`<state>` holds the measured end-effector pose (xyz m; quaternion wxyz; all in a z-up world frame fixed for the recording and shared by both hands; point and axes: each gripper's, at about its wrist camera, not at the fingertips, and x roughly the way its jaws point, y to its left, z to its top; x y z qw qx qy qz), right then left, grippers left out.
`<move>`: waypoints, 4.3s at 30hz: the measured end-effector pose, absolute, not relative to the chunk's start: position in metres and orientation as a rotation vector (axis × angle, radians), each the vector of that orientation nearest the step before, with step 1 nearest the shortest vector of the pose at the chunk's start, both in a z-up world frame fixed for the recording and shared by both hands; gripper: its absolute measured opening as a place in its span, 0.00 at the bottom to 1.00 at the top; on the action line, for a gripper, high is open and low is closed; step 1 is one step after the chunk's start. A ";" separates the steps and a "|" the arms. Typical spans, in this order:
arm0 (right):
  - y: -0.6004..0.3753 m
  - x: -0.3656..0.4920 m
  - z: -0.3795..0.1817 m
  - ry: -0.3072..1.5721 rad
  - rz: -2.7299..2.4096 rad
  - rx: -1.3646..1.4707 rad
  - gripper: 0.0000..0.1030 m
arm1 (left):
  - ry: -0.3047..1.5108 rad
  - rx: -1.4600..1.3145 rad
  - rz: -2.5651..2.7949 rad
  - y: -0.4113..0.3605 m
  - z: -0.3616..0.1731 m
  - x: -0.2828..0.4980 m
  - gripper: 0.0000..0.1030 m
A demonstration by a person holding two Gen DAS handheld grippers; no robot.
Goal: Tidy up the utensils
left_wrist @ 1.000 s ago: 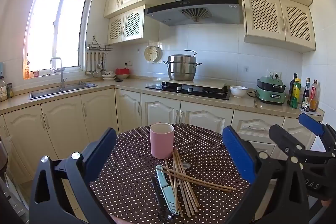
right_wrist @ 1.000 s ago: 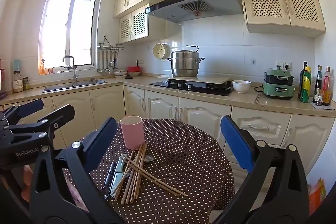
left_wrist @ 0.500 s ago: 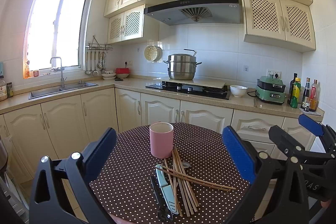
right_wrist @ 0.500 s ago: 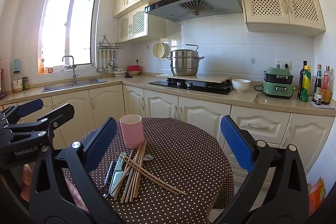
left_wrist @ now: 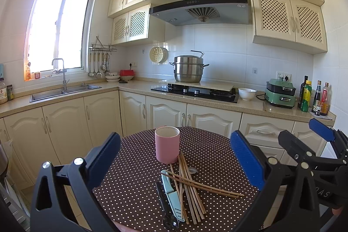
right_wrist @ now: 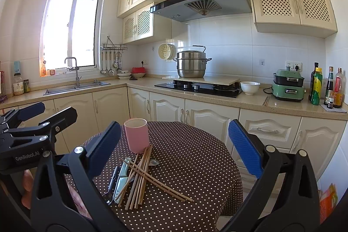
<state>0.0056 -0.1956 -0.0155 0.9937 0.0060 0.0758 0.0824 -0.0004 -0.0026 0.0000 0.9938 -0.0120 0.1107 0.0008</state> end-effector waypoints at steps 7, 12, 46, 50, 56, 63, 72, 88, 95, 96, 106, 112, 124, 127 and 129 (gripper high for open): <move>-0.195 0.006 -0.015 0.153 0.165 0.012 0.94 | 0.222 -0.024 0.001 -0.003 0.000 0.000 0.96; -0.194 0.006 -0.015 0.154 0.165 0.013 0.94 | 0.224 -0.024 0.002 -0.001 0.000 0.000 0.96; -0.190 0.040 -0.038 0.260 0.218 0.039 0.94 | 0.301 -0.024 0.012 0.000 -0.024 0.034 0.96; -0.187 0.057 -0.050 0.313 0.245 0.029 0.94 | 0.358 -0.040 0.004 0.005 -0.036 0.053 0.96; -0.184 0.095 -0.076 0.422 0.257 -0.007 0.88 | 0.492 -0.110 0.023 0.028 -0.064 0.088 0.96; -0.169 0.141 -0.119 0.585 0.349 -0.066 0.66 | 0.656 -0.189 0.018 0.045 -0.106 0.128 0.80; -0.134 0.184 -0.159 0.767 0.503 -0.188 0.38 | 0.799 -0.209 -0.019 0.043 -0.149 0.162 0.64; -0.125 0.209 -0.173 0.868 0.607 -0.219 0.31 | 0.864 -0.197 -0.020 0.040 -0.168 0.192 0.64; -0.115 0.217 -0.189 0.920 0.626 -0.268 0.15 | 0.876 -0.198 -0.027 0.037 -0.174 0.195 0.64; -0.116 0.219 -0.190 0.921 0.627 -0.257 0.14 | 0.884 -0.205 -0.029 0.036 -0.175 0.197 0.64; -0.126 0.221 -0.191 0.908 0.626 -0.210 0.06 | 0.967 -0.322 -0.044 0.030 -0.182 0.226 0.52; -0.140 0.226 -0.189 0.908 0.620 -0.164 0.06 | 1.003 -0.305 -0.083 0.008 -0.181 0.239 0.40; -0.149 0.231 -0.191 0.928 0.648 -0.096 0.06 | 1.093 -0.296 -0.082 -0.012 -0.197 0.266 0.15; -0.148 0.234 -0.191 0.943 0.656 -0.091 0.06 | 1.098 -0.285 -0.075 -0.014 -0.200 0.269 0.14; -0.146 0.237 -0.190 0.956 0.659 -0.097 0.06 | 1.093 -0.282 -0.076 -0.016 -0.201 0.272 0.12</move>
